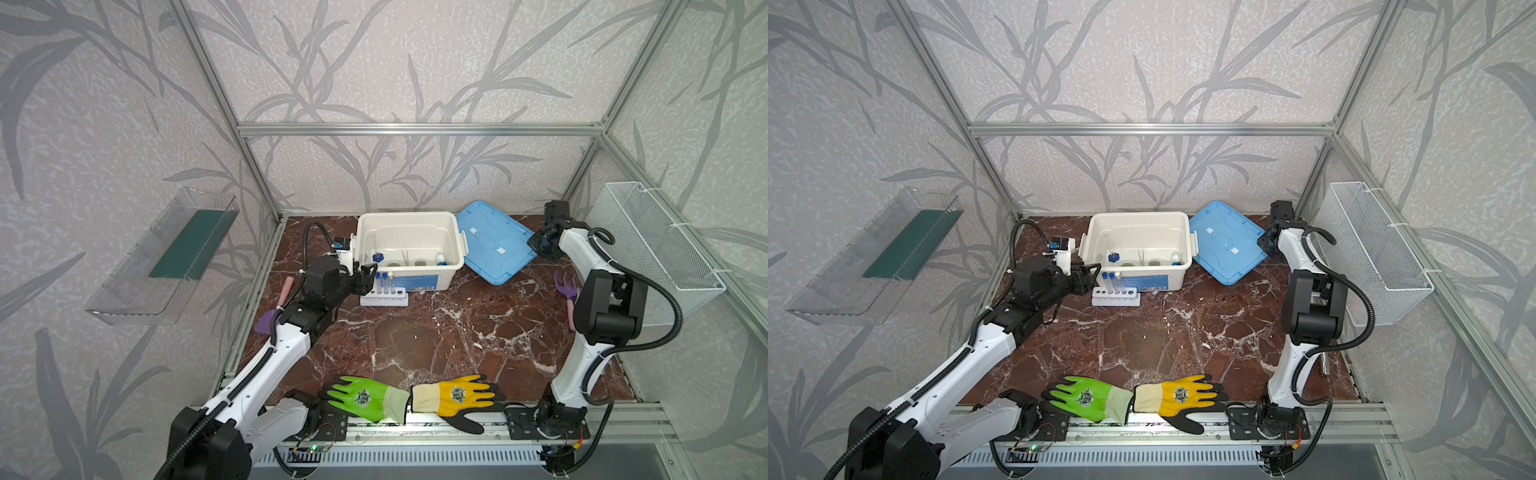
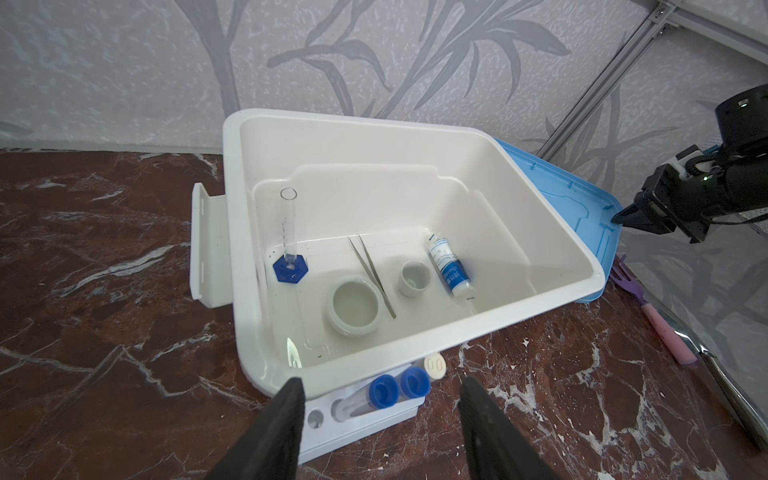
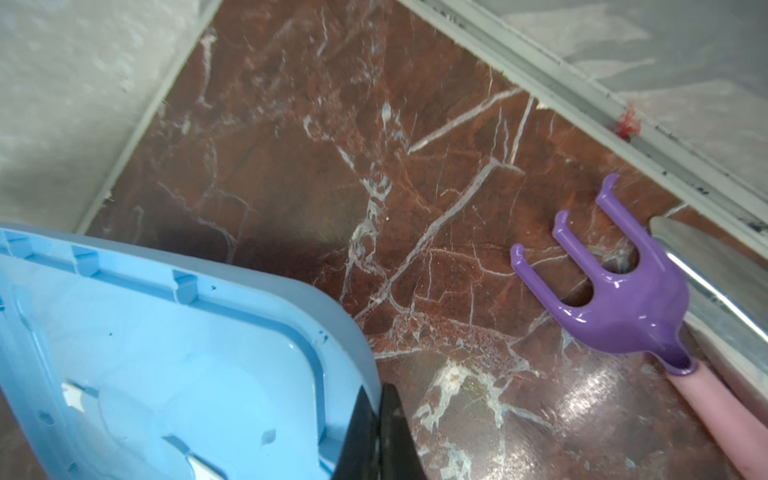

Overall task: Organize the chemistry lab equipment
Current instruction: 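Lift the blue lid's edge with the right gripper, tilting it upright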

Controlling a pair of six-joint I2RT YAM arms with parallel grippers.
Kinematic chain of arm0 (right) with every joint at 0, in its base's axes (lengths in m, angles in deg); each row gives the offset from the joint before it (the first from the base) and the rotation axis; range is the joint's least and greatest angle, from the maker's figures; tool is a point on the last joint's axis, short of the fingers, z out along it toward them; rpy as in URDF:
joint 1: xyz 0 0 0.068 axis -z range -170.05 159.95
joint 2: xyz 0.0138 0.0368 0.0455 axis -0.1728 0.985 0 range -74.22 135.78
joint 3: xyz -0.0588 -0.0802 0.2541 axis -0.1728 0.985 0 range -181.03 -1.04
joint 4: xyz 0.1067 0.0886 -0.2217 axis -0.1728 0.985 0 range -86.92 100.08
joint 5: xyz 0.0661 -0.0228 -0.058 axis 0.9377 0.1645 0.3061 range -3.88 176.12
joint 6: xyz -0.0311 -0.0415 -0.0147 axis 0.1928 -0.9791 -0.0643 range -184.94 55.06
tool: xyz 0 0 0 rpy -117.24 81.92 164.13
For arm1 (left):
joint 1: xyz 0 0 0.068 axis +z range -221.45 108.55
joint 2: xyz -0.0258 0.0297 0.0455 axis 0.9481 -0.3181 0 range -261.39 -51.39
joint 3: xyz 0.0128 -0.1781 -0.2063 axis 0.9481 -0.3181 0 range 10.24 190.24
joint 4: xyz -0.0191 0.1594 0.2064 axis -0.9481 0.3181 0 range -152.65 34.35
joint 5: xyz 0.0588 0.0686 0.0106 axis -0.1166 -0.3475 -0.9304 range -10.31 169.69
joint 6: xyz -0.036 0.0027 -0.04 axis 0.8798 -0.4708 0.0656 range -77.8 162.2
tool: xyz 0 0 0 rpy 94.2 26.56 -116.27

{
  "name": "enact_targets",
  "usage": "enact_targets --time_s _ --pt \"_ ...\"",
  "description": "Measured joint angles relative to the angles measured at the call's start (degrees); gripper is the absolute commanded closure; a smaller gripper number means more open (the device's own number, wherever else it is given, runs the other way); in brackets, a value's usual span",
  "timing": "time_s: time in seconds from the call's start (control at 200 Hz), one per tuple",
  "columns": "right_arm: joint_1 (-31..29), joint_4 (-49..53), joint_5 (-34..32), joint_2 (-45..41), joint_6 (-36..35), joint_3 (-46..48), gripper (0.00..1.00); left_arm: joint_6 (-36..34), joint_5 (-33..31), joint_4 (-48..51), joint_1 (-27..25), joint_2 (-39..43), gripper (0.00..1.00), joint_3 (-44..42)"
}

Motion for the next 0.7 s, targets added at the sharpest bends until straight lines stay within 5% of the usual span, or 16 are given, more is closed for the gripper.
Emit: enact_targets --time_s 0.405,0.7 --pt "-0.02 0.09 -3.23 -4.31 -2.58 -0.90 1.00 1.55 -2.62 3.30 0.66 -1.33 0.40 2.84" --pt "-0.02 0.09 -6.21 -8.79 -5.81 -0.74 1.00 7.21 -2.80 4.85 6.99 -9.94 0.43 8.66"
